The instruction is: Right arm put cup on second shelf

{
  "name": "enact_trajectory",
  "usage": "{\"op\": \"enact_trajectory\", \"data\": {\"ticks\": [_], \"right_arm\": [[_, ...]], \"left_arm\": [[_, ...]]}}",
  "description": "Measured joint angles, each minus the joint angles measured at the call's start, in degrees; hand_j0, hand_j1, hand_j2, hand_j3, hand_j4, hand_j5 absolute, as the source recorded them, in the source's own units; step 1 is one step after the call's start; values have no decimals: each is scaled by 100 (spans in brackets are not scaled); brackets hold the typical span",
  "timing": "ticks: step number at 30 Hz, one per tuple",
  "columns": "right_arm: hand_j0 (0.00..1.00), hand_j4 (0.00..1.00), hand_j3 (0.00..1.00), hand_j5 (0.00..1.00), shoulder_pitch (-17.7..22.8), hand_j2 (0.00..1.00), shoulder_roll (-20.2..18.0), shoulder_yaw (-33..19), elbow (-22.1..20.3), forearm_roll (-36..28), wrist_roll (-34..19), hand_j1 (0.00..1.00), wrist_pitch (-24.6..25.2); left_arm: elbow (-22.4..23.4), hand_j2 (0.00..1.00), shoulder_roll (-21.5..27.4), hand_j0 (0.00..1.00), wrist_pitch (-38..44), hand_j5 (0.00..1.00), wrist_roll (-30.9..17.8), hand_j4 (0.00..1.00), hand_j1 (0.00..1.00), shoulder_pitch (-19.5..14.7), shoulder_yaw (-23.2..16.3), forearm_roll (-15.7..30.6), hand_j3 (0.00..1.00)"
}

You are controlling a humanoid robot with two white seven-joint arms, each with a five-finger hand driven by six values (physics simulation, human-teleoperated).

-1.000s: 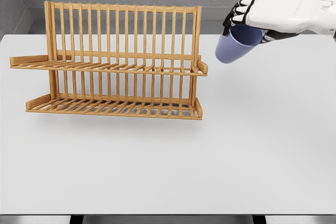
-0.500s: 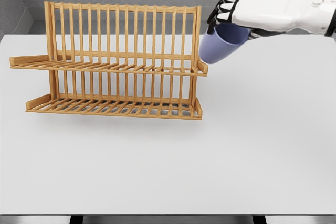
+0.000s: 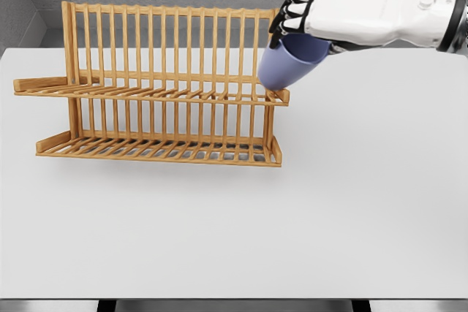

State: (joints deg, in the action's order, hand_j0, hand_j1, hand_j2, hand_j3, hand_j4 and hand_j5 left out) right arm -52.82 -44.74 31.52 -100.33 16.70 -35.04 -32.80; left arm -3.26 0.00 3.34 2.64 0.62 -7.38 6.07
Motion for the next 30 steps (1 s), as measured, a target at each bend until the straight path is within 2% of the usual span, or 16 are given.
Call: {"op": "enact_trajectory", "data": {"ticks": [9, 18, 22, 30], "right_arm": [[61, 61, 61, 61, -44, 61, 132, 179, -13, -4, 3, 61, -18], [61, 61, 61, 61, -53, 61, 179, 485, 7, 177, 117, 61, 164], [61, 61, 61, 61, -62, 61, 202, 704, 4, 120, 95, 61, 346], [63, 63, 63, 63, -70, 63, 214, 903, -3, 107, 42, 63, 405]], "left_arm": [[0, 100, 0, 100, 0, 100, 0, 100, 100, 0, 0, 0, 100], [-1, 100, 0, 100, 0, 100, 0, 100, 100, 0, 1, 0, 100], [0, 100, 0, 100, 0, 100, 0, 100, 100, 0, 0, 0, 100], [0, 100, 0, 100, 0, 100, 0, 100, 100, 0, 0, 0, 100]]}}
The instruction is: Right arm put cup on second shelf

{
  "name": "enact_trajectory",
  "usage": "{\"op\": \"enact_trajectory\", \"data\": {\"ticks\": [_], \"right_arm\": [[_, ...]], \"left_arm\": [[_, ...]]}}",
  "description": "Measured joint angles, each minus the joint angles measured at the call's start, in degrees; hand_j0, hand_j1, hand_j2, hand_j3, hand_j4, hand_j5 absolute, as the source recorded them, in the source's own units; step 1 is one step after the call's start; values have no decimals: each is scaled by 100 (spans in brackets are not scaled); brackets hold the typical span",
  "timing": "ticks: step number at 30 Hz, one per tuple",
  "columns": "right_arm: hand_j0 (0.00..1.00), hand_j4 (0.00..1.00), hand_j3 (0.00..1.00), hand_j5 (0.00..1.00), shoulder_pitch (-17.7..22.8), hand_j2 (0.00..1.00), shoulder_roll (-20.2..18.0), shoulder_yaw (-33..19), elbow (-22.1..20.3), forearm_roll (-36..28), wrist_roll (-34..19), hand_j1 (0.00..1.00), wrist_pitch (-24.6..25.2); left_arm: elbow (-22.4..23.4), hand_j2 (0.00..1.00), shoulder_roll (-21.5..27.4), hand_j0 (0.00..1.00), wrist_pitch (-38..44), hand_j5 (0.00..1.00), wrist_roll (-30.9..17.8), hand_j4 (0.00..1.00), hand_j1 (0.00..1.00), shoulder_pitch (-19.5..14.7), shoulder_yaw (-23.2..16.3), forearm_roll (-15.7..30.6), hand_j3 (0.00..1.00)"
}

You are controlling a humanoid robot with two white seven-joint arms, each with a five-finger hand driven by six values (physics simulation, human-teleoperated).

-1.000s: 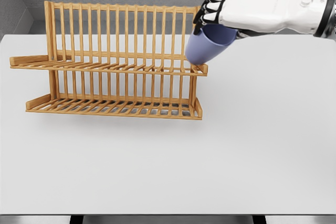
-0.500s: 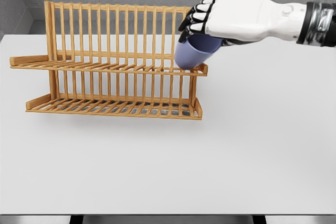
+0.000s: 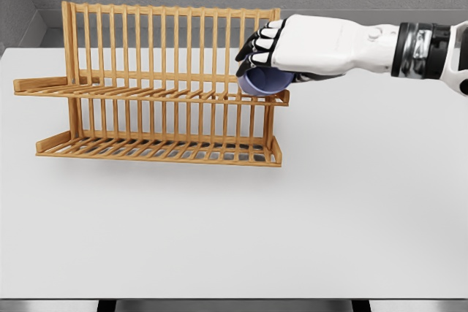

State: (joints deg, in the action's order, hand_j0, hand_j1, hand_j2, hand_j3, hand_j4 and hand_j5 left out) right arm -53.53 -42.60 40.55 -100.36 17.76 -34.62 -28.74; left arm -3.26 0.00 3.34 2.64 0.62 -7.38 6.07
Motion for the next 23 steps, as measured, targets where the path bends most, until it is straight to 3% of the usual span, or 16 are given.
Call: {"op": "enact_trajectory", "data": {"ticks": [1, 2, 6, 8, 9, 12, 14, 16, 19, 23], "right_arm": [[70, 70, 70, 70, 0, 70, 1, 5, 0, 4, -1, 70, 0], [100, 100, 100, 100, 0, 100, 2, 11, 0, -1, -8, 100, 0], [100, 100, 100, 100, -167, 100, -1, -19, -1, -16, -32, 100, -14], [100, 100, 100, 100, -44, 100, -5, -416, 17, -32, -38, 100, -36], [100, 100, 100, 100, 184, 100, -20, -741, 26, -37, -40, 100, -56], [100, 100, 100, 100, 1743, 100, -54, -2247, 90, -34, -40, 100, -159], [100, 100, 100, 100, 2548, 100, -40, -3365, 116, -11, -44, 100, -286], [100, 100, 100, 100, 3445, 100, -16, -4087, 149, 14, -44, 100, -401], [100, 100, 100, 100, 3683, 100, 287, -4527, 203, 119, -42, 100, -550], [100, 100, 100, 100, 3683, 100, 566, -4542, 232, 284, -42, 100, -618]], "left_arm": [[0, 100, 0, 100, 0, 100, 0, 100, 100, 0, 0, 0, 100], [0, 100, 0, 100, 0, 100, 0, 100, 100, 0, 0, 0, 100], [0, 100, 0, 100, 0, 100, 0, 100, 100, 0, 0, 0, 100], [0, 100, 0, 100, 0, 100, 0, 100, 100, 0, 0, 0, 100], [0, 100, 0, 100, 0, 100, 0, 100, 100, 0, 0, 0, 100], [0, 100, 0, 100, 0, 100, 0, 100, 100, 1, 0, 0, 100], [-1, 100, 0, 100, 0, 100, 0, 100, 100, 0, 1, 0, 100], [-1, 100, 0, 100, 1, 100, 0, 100, 100, 0, 1, 0, 100], [-1, 100, 0, 100, 0, 100, 0, 100, 100, 0, 1, 0, 100], [3, 100, 0, 100, 13, 100, 4, 100, 100, 18, -3, 7, 100]]}}
